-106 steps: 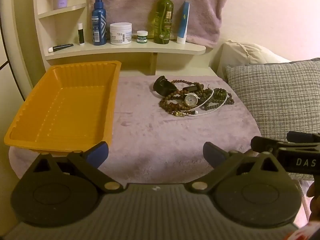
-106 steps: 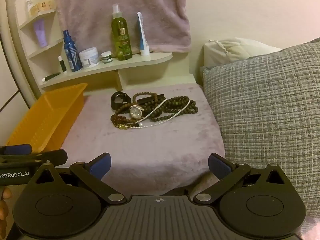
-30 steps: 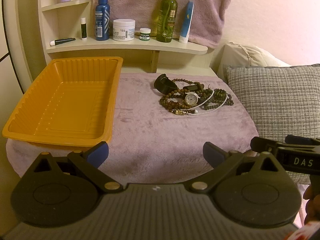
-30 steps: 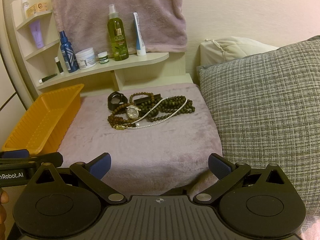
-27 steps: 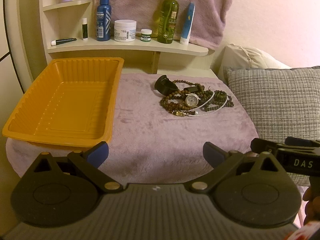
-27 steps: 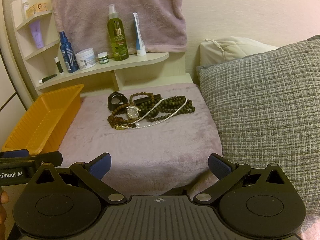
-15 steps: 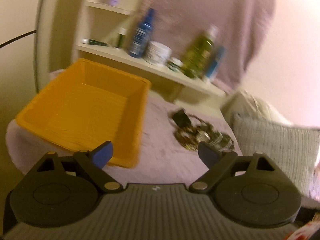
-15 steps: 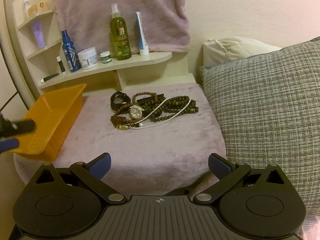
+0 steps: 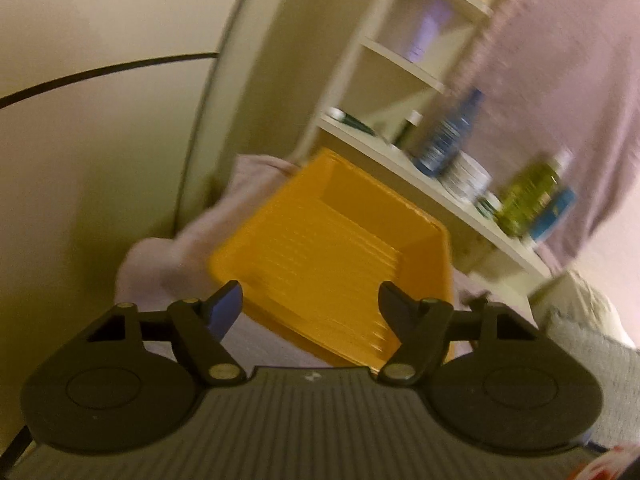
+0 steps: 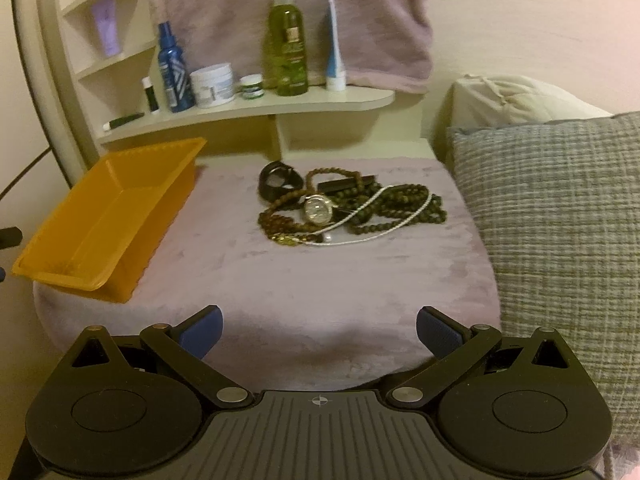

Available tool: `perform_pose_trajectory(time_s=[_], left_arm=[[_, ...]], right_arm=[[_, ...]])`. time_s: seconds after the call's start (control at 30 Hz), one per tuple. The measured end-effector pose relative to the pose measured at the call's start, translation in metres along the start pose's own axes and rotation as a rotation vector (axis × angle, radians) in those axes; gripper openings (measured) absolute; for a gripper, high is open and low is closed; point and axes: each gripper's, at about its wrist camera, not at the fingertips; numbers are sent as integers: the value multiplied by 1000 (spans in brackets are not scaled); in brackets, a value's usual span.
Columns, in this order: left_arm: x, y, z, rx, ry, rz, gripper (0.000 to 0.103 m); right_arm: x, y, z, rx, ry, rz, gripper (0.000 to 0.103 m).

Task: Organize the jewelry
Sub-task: 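Grasp the orange tray rim with the left gripper and tilt it up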

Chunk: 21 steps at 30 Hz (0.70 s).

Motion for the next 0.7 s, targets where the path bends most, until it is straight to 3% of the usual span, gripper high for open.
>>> perform_pose_trajectory(time_s=[0.17,0.37,0.7], left_arm=[[-7,33,5,-30,-19,-70,72],[-5,54,26,43,-4,-154,70],[2,72,67,151,4,-269,36]], right_arm=[[-2,9,7,5,16,-25,103],[-3,13,16,25,46,-44,103],[-10,28,26,42,68,-89,103]])
Point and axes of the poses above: each gripper's, at about its wrist camera, not at the fingertips, and z roughly the way its jaws point, y to its left, x to its underside, and after that the axes turned 3 degrees about -x, right-handed
